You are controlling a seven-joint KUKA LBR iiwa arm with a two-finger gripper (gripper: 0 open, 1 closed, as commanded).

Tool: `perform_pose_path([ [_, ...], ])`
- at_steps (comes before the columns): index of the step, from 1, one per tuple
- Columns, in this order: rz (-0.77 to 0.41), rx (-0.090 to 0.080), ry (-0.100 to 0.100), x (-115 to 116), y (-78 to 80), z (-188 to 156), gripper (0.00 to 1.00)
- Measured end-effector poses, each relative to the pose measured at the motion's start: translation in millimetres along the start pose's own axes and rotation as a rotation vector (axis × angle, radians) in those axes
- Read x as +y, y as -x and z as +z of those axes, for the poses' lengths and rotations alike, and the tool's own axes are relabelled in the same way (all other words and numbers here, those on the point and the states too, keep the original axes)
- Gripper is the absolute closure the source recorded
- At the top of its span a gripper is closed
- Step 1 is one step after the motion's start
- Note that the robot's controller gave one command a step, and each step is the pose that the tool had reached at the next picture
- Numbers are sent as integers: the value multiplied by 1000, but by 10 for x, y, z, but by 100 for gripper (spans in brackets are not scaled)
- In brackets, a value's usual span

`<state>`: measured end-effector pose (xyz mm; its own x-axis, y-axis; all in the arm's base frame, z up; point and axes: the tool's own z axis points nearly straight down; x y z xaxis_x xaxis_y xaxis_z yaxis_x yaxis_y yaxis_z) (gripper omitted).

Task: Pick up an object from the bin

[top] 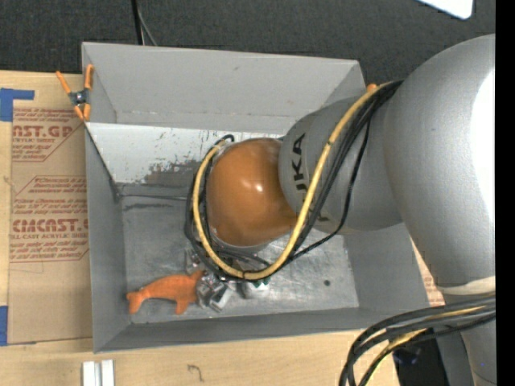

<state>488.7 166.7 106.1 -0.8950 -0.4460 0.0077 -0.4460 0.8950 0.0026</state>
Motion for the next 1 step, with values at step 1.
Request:
perform_pose_path([
  [1, 0, -6, -2, -5, 16, -212, 100],
])
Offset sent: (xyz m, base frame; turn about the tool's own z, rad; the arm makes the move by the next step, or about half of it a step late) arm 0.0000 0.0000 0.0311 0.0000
